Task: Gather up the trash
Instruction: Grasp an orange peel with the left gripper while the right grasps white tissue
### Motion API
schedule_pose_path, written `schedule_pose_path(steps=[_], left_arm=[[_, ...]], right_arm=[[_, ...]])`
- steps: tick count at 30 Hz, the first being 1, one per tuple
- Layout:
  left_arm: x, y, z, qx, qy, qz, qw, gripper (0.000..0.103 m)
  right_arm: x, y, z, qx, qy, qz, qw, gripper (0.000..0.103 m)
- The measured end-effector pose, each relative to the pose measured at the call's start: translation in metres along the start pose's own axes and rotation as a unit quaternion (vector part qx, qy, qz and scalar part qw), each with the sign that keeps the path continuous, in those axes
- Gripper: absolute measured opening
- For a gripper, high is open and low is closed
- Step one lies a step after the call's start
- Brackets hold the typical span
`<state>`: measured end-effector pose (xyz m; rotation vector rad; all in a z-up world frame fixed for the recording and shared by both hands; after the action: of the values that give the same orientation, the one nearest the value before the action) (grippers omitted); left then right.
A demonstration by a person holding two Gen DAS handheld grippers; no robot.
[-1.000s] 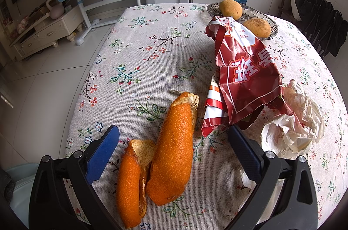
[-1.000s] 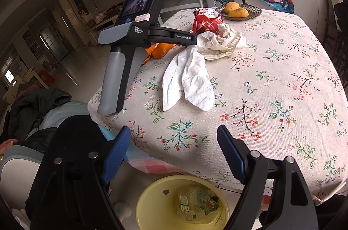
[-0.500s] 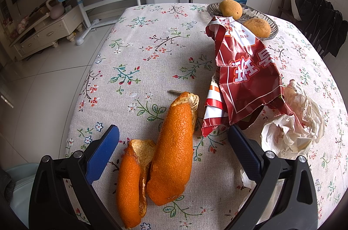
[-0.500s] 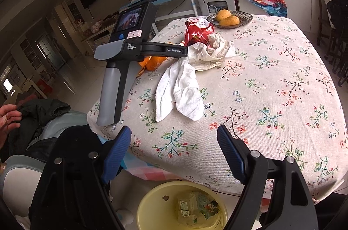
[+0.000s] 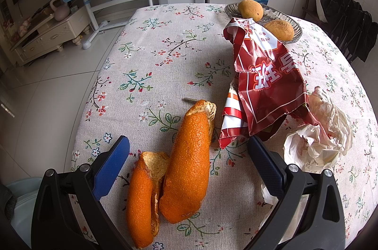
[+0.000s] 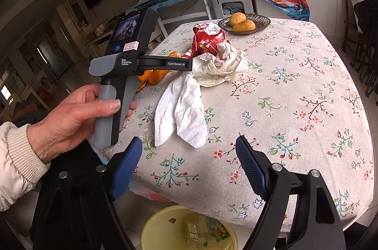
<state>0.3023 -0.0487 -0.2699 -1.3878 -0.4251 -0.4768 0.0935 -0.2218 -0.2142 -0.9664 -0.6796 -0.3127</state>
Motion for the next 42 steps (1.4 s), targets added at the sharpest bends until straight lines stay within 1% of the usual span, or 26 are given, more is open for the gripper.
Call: schedule_pose_path(steps=[1,2,3,4,5,7,8,9,11,13,15,21,23,25,28,31,33,34,36,38,39,40,41,42], left_arm=[[0.0,0.0,0.0,0.0,-0.001,0.0,1.0,0.096],[-0.001,0.0,0.0,-0.005,0.009,0.007,0.9999,0.096],[-0.001,-0.001,0.0,-0.024,0.032,0.019,0.999,0.096],[0.0,-0.003,0.005,-0.026,0.03,0.026,0.9989,0.096],[0.0,-0.009,0.014,-0.032,0.017,0.017,0.9992,0.096],[-0.006,-0.029,0.033,-0.076,-0.008,-0.015,0.9969,0.096],[-0.011,-0.036,0.04,-0.083,-0.011,-0.023,0.9962,0.096],[-0.017,-0.042,0.046,-0.087,-0.006,-0.025,0.9959,0.096],[-0.031,-0.048,0.053,-0.072,0.007,-0.031,0.9969,0.096],[-0.044,-0.046,0.057,-0.078,0.01,-0.02,0.9967,0.096],[-0.05,-0.04,0.06,-0.088,0.0,-0.005,0.9961,0.096],[-0.045,-0.039,0.062,-0.1,-0.022,-0.004,0.9947,0.096],[-0.043,-0.039,0.063,-0.097,-0.022,-0.005,0.995,0.096],[-0.042,-0.038,0.068,-0.098,-0.037,-0.001,0.9945,0.094],[-0.046,-0.036,0.079,-0.098,-0.061,0.002,0.9933,0.088],[-0.048,-0.037,0.078,-0.084,-0.05,-0.001,0.9952,0.082],[-0.047,-0.037,0.077,-0.075,-0.046,-0.004,0.9961,0.073],[-0.047,-0.036,0.078,-0.071,-0.047,-0.006,0.9963,0.067],[-0.047,-0.036,0.076,-0.068,-0.041,-0.008,0.9968,0.059],[-0.047,-0.038,0.071,-0.08,-0.025,-0.004,0.9965,0.034],[-0.047,-0.039,0.068,-0.085,-0.016,-0.001,0.9963,0.029],[-0.048,-0.04,0.065,-0.093,-0.012,0.002,0.9956,0.02],[-0.049,-0.042,0.064,-0.097,-0.012,0.003,0.9952,0.019],[-0.05,-0.044,0.064,-0.102,-0.013,0.002,0.9947,0.019]], right_arm=[[0.002,0.003,0.0,0.0,0.0,-0.001,1.0,0.078],[0.004,0.007,-0.001,0.001,0.002,-0.001,1.0,0.078],[0.007,0.011,-0.003,0.002,0.006,-0.002,1.0,0.078],[0.009,0.014,-0.003,0.003,0.009,-0.002,1.0,0.078],[0.012,0.017,-0.004,0.004,0.011,-0.004,1.0,0.078],[0.018,0.023,-0.003,0.008,0.011,-0.006,1.0,0.078],[0.02,0.026,-0.002,0.008,0.009,-0.006,1.0,0.078],[0.023,0.029,-0.002,0.009,0.008,-0.006,1.0,0.078],[0.025,0.036,-0.001,0.012,0.011,-0.003,1.0,0.078],[0.026,0.044,0.001,0.012,0.01,0.002,1.0,0.078],[0.025,0.049,0.005,0.01,0.005,0.008,1.0,0.078],[0.023,0.059,0.016,-0.006,-0.022,0.015,1.0,0.078],[0.023,0.064,0.017,-0.013,-0.027,0.019,0.999,0.078],[0.022,0.066,0.017,-0.017,-0.031,0.022,0.999,0.078],[0.02,0.067,0.015,-0.018,-0.033,0.025,0.999,0.074],[0.017,0.07,0.012,-0.018,-0.028,0.029,0.999,0.068],[0.017,0.071,0.011,-0.019,-0.027,0.028,0.999,0.066],[0.017,0.071,0.011,-0.02,-0.028,0.028,0.999,0.063],[0.018,0.072,0.011,-0.021,-0.031,0.03,0.999,0.058],[0.018,0.073,0.011,-0.021,-0.033,0.032,0.999,0.05],[0.019,0.074,0.012,-0.02,-0.034,0.034,0.999,0.046],[0.018,0.074,0.012,-0.019,-0.034,0.035,0.999,0.041],[0.018,0.073,0.012,-0.016,-0.033,0.036,0.999,0.035],[0.018,0.073,0.012,-0.014,-0.031,0.038,0.999,0.033]])
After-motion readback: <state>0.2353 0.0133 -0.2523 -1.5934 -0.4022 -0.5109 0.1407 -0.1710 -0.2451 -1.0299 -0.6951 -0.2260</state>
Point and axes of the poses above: each gripper's, at about its wrist camera, not at the fingertips, and y roughly the way its jaws point, z to its left, x to its top, the point moved 5 cm from there along y, roughly the way its jaws point, and after that the axes turned 6 degrees about x, right-handed, at the moved point
